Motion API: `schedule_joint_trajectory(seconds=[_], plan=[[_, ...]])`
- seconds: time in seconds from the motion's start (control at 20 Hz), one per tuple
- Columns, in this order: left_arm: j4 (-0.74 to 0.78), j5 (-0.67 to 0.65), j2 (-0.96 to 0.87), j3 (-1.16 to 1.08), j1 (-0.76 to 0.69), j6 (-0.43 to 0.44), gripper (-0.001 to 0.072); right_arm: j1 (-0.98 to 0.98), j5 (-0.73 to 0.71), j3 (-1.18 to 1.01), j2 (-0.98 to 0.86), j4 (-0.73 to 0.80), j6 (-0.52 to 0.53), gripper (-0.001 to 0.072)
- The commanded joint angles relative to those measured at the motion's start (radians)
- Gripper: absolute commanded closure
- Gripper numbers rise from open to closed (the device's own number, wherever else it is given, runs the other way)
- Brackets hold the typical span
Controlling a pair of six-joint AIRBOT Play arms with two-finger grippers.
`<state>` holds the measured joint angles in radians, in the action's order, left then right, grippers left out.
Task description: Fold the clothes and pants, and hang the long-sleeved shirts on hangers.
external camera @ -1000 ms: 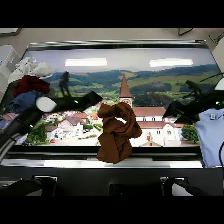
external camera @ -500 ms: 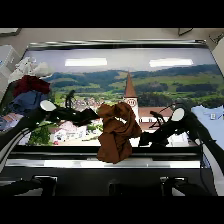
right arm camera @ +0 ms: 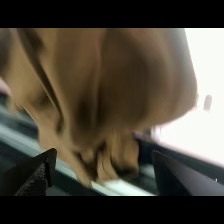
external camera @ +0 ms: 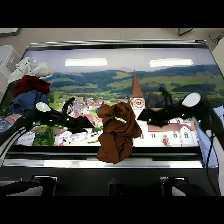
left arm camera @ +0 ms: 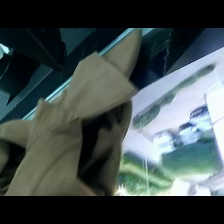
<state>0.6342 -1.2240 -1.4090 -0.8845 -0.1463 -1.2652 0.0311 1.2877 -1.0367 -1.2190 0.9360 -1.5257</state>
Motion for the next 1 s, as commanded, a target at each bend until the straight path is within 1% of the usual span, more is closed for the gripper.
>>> schedule_joint_trajectory(seconds=[0.0, 0.15, 0.3, 0.35, 0.45, 0.5, 0.55, 0.6, 0.65, 0.7, 0.75, 0.8, 0.85, 0.9, 0.95], plan=[[0.039, -0.04, 0.034, 0.073, 0.006, 0.008, 0.0077, -0.058, -0.055, -0.253, -0.105, 0.053, -0.037, 0.0006], [-0.014, 0.08, 0.03, 0.175, -0.122, 0.004, 0.0068, -0.002, -0.029, -0.373, -0.279, 0.045, -0.033, 0.0], [-0.122, 0.197, 0.03, 0.23, -0.25, 0.005, 0.0068, 0.063, -0.02, -0.377, -0.41, 0.044, -0.033, 0.0], [-0.137, 0.233, 0.029, 0.236, -0.288, 0.0, 0.0068, 0.084, -0.01, -0.377, -0.443, 0.044, -0.028, 0.0001], [-0.138, 0.297, 0.019, 0.237, -0.353, -0.037, 0.0069, 0.116, -0.007, -0.377, -0.488, 0.043, -0.014, 0.0001], [-0.138, 0.325, 0.016, 0.237, -0.376, -0.037, 0.0071, 0.122, -0.008, -0.377, -0.496, 0.04, -0.015, 0.0004], [-0.138, 0.351, 0.015, 0.237, -0.398, -0.05, 0.0073, 0.121, -0.008, -0.377, -0.499, 0.04, -0.015, 0.0022], [-0.138, 0.367, 0.014, 0.237, -0.415, -0.064, 0.0113, 0.121, -0.008, -0.377, -0.499, 0.04, -0.015, 0.0048], [-0.138, 0.373, 0.012, 0.237, -0.428, -0.063, 0.0243, 0.121, -0.006, -0.377, -0.499, 0.04, -0.015, 0.0078], [-0.137, 0.383, 0.011, 0.237, -0.437, -0.063, 0.0417, 0.122, -0.005, -0.377, -0.499, 0.04, -0.015, 0.0141], [-0.138, 0.388, 0.012, 0.236, -0.442, -0.063, 0.0582, 0.122, -0.005, -0.377, -0.499, 0.038, -0.015, 0.0226], [-0.138, 0.386, 0.012, 0.235, -0.441, -0.063, 0.0685, 0.122, -0.006, -0.377, -0.499, 0.037, -0.015, 0.039], [-0.137, 0.385, 0.014, 0.235, -0.441, -0.06, 0.0683, 0.122, -0.007, -0.377, -0.499, 0.036, -0.015, 0.0638], [-0.134, 0.385, 0.022, 0.233, -0.439, -0.058, 0.0684, 0.122, -0.007, -0.377, -0.496, 0.029, -0.014, 0.0674], [-0.115, 0.38, 0.039, 0.227, -0.432, -0.055, 0.0685, 0.121, -0.02, -0.377, -0.483, 0.03, -0.008, 0.0675]])
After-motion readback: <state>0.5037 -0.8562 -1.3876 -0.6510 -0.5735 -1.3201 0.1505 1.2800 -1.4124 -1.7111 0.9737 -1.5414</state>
